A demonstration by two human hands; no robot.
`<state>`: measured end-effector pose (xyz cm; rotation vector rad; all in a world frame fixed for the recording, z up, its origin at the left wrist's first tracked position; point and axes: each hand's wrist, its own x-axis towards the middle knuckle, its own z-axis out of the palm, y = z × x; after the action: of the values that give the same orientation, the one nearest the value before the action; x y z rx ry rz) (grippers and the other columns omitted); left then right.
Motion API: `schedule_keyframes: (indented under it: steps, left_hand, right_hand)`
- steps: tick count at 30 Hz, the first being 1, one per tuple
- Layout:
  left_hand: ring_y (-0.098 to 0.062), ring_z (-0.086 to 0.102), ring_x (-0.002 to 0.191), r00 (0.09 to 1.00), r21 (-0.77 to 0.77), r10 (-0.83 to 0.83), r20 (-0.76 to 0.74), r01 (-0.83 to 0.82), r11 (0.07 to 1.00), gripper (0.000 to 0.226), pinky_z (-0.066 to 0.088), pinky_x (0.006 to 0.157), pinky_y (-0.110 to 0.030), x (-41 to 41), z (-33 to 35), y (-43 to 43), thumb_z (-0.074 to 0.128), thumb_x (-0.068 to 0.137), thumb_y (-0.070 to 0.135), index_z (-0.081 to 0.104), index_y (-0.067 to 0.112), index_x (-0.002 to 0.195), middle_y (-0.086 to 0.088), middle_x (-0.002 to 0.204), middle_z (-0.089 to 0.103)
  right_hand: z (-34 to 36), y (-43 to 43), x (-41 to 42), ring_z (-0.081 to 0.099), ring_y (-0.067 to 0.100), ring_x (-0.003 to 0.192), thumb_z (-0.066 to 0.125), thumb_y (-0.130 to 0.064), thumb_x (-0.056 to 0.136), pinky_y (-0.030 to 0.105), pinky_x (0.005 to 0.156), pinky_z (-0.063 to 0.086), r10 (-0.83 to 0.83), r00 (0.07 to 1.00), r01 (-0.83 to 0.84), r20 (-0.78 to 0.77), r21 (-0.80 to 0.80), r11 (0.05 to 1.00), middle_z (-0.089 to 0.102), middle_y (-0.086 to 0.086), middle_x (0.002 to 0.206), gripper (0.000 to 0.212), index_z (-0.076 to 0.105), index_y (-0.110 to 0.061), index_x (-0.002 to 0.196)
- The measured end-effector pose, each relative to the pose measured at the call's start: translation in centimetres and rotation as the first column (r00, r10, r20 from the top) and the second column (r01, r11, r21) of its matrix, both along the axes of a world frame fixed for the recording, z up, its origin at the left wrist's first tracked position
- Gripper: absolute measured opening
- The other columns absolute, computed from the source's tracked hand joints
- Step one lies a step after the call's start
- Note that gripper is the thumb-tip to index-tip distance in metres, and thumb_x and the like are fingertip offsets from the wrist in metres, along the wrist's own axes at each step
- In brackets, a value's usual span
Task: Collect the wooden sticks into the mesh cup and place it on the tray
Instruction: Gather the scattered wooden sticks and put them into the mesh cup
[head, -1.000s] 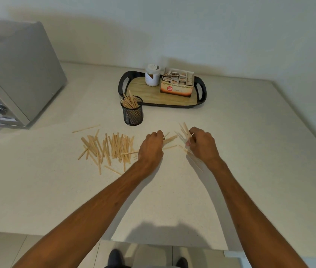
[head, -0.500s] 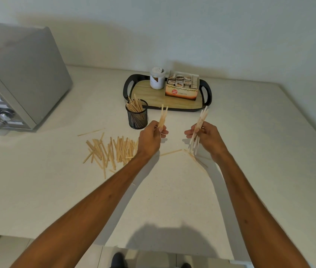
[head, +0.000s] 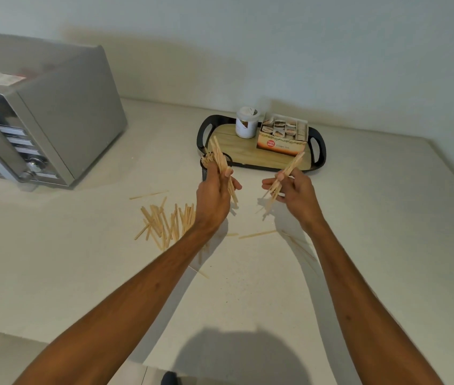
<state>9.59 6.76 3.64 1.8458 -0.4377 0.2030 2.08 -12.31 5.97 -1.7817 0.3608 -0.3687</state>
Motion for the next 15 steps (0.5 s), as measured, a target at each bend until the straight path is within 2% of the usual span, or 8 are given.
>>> schedule_keyframes:
  steps: [5,8,11,15]
  left_hand:
    - [-0.022,0.073,0.083,0.981,-0.073,0.143,0.127,-0.135,0.988,0.026,0.059,0.078,-0.055,2.8,2.7,0.5,0.039,0.119,0.034,0.049,0.011,0.109,0.006,0.1,0.082]
    - [-0.027,0.075,0.099,0.979,-0.114,0.164,0.121,-0.15,0.982,0.027,0.057,0.084,-0.062,5.2,4.3,0.6,0.039,0.119,0.036,0.047,0.013,0.108,0.005,0.105,0.082]
    - [-0.031,0.074,0.107,0.985,-0.147,0.147,0.086,-0.133,0.98,0.033,0.056,0.089,-0.063,7.2,5.2,0.3,0.04,0.118,0.039,0.05,0.008,0.111,-0.001,0.109,0.082]
    - [-0.034,0.071,0.105,0.982,-0.086,0.176,0.073,-0.17,0.982,0.043,0.056,0.089,-0.06,9.0,5.1,-0.1,0.038,0.116,0.046,0.051,0.005,0.115,-0.014,0.111,0.075]
  right_hand:
    - [2.8,2.1,4.4,0.079,0.025,0.106,0.046,-0.019,0.115,0.05,0.098,0.062,0.036,0.994,-0.038,0.099,0.02,0.999,0.079,0.018,0.113,0.024,0.053,0.002,0.125]
    - [4.3,3.6,7.1,0.079,0.025,0.108,0.045,-0.018,0.115,0.051,0.096,0.063,0.06,0.985,-0.06,0.164,-0.004,0.998,0.078,0.019,0.113,0.026,0.052,0.0,0.133]
    - [5.3,4.6,9.5,0.079,0.024,0.108,0.047,-0.022,0.115,0.054,0.095,0.063,0.066,0.977,-0.058,0.203,-0.042,0.997,0.079,0.015,0.114,0.028,0.053,-0.003,0.135]
    - [5.4,5.4,12.0,0.077,0.023,0.111,0.047,-0.024,0.115,0.055,0.094,0.063,0.038,0.98,-0.02,0.195,-0.092,0.996,0.079,0.012,0.116,0.029,0.053,-0.005,0.136]
